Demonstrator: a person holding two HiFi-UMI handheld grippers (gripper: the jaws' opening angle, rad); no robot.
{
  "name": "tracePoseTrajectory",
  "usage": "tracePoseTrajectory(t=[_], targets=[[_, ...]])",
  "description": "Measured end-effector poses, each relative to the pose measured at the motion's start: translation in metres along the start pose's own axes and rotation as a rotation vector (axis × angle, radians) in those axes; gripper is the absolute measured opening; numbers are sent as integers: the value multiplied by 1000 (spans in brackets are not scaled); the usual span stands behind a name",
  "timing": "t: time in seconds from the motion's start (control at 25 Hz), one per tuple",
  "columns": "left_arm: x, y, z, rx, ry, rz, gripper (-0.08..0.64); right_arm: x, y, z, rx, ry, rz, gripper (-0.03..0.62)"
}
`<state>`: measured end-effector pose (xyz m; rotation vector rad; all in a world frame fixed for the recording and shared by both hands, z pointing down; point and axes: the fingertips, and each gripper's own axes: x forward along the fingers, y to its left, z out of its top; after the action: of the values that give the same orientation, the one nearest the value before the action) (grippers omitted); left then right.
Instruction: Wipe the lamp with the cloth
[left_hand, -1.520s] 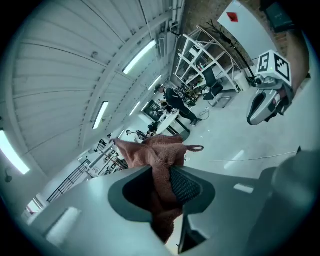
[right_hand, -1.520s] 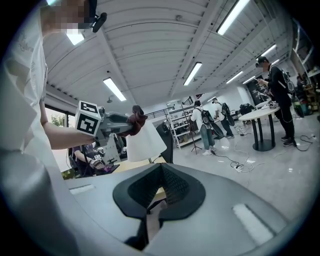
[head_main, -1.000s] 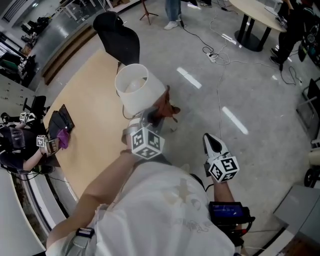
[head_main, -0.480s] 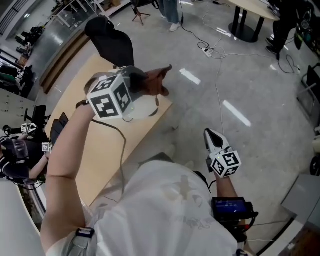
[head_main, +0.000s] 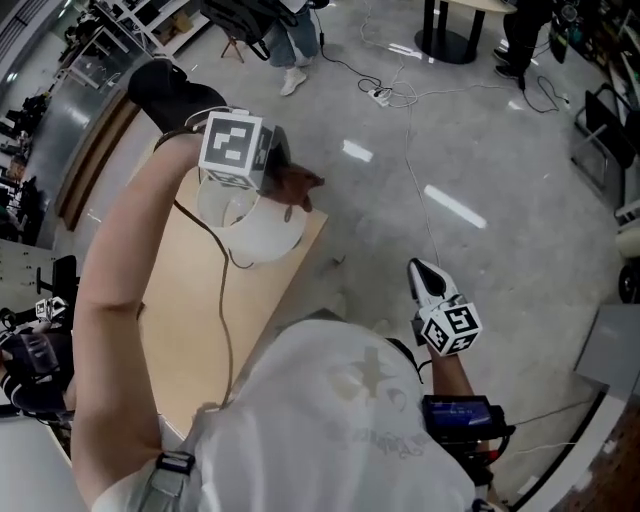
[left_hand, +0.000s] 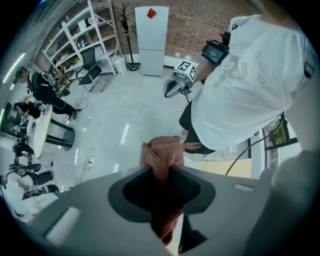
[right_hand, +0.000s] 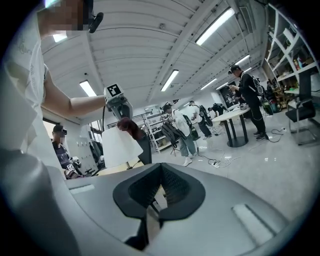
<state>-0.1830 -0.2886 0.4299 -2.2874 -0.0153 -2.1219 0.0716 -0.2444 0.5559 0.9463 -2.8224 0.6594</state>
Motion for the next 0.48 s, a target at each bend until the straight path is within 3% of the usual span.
tracePoseTrajectory(t=[0.32,0.4,0.48], targets=[[61,49,10,100,23,-90,109,5,-13,17,18,0,-95,14],[69,58,15,140,3,-58,109,2,-17,15,25,8,-114,14],[58,71,23,137,-74,-5,108,-2,-21,15,26,11,-130,14]])
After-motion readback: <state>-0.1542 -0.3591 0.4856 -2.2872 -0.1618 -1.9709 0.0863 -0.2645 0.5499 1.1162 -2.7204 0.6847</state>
